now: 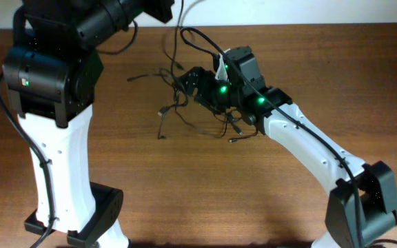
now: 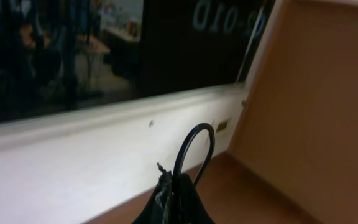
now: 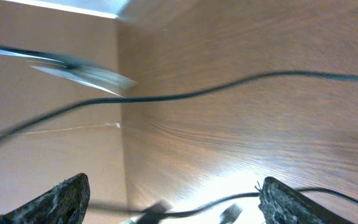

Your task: Untangle cables

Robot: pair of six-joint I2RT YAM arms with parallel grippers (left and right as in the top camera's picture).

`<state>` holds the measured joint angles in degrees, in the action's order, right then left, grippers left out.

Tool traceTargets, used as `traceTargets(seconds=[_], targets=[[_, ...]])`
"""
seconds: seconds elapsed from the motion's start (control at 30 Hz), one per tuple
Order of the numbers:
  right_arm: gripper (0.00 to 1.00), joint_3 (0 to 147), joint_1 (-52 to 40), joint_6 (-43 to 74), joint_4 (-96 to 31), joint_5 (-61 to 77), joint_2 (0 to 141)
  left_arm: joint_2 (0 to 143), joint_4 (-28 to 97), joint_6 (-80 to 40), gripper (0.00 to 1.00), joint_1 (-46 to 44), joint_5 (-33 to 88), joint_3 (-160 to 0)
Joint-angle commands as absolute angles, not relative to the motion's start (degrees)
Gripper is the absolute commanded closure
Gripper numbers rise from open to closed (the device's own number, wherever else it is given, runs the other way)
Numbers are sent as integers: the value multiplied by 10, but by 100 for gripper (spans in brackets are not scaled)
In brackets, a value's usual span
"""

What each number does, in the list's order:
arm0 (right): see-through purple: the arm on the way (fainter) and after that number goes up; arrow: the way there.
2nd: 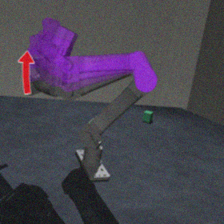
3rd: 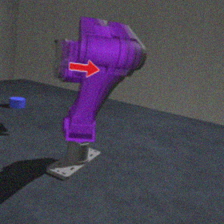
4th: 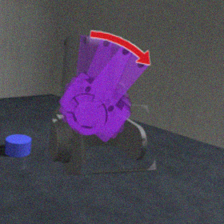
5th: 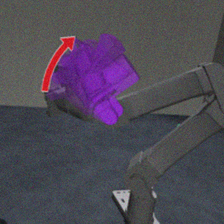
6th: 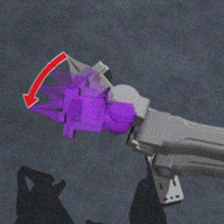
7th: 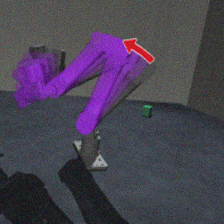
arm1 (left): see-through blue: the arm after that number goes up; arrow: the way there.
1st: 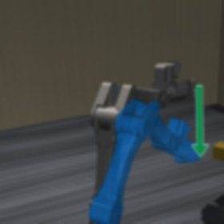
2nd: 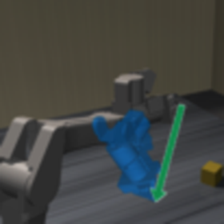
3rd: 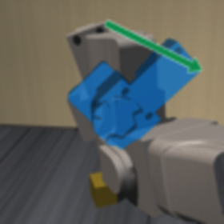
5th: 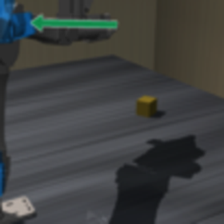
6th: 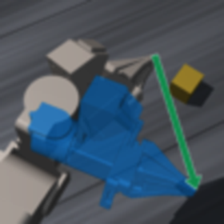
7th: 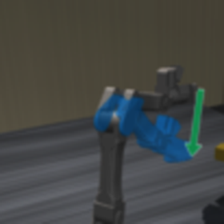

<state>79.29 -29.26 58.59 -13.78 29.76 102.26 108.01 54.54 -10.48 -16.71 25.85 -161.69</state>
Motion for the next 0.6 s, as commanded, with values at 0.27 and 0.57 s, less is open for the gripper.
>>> traceTargets(seconds=[0.27,0.57], targets=[[12,798,-265,529,-215,278,1027,1036,471,-172,100,-167,223,-1621],[12,798,-157,299,-218,540,1022,1043,570,-171,100,-167,153,-1620]])
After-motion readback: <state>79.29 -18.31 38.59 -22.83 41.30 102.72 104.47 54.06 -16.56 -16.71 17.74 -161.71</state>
